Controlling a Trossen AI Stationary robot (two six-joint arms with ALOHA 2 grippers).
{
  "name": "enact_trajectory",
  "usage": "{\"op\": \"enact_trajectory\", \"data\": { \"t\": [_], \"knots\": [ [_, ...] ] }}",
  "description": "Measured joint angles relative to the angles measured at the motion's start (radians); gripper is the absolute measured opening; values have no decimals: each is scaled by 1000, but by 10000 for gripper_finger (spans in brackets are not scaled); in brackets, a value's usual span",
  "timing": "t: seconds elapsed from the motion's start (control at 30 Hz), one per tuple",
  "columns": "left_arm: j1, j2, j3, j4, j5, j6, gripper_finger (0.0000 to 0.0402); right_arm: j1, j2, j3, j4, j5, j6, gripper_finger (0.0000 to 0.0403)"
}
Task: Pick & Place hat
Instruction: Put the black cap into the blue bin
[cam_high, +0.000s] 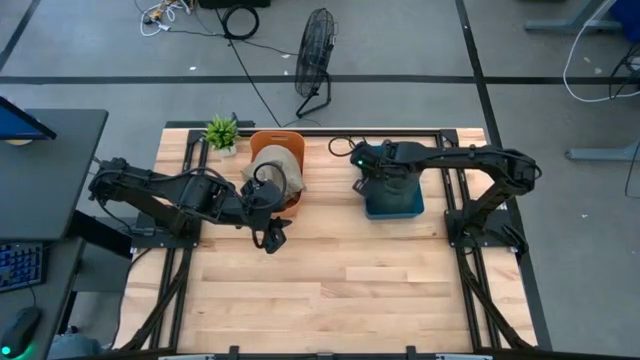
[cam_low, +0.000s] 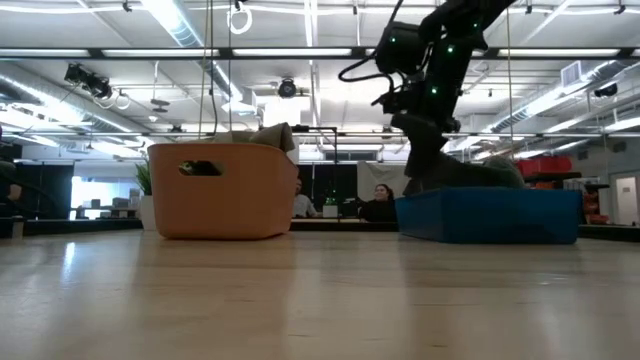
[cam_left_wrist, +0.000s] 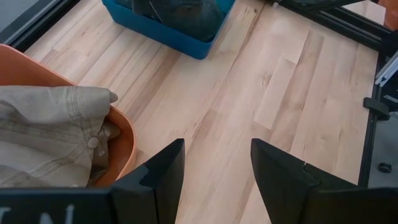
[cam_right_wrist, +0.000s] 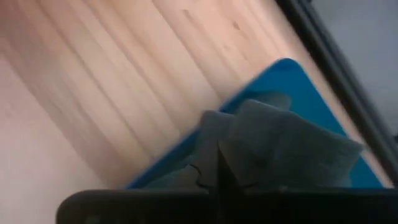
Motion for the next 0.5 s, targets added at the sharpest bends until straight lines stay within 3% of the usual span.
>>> {"op": "enact_trajectory", "data": {
  "t": [0.2,0.37,0.5],
  "knots": [
    [0,0,0,0,0,0,188,-16,81,0,29,-128,4,0],
    [0,0,0,0,0,0,188,-12,135,8,80,-91,26,0],
    [0,0,0,0,0,0,188,5,98,2,88,-91,26,0]
  ]
}}
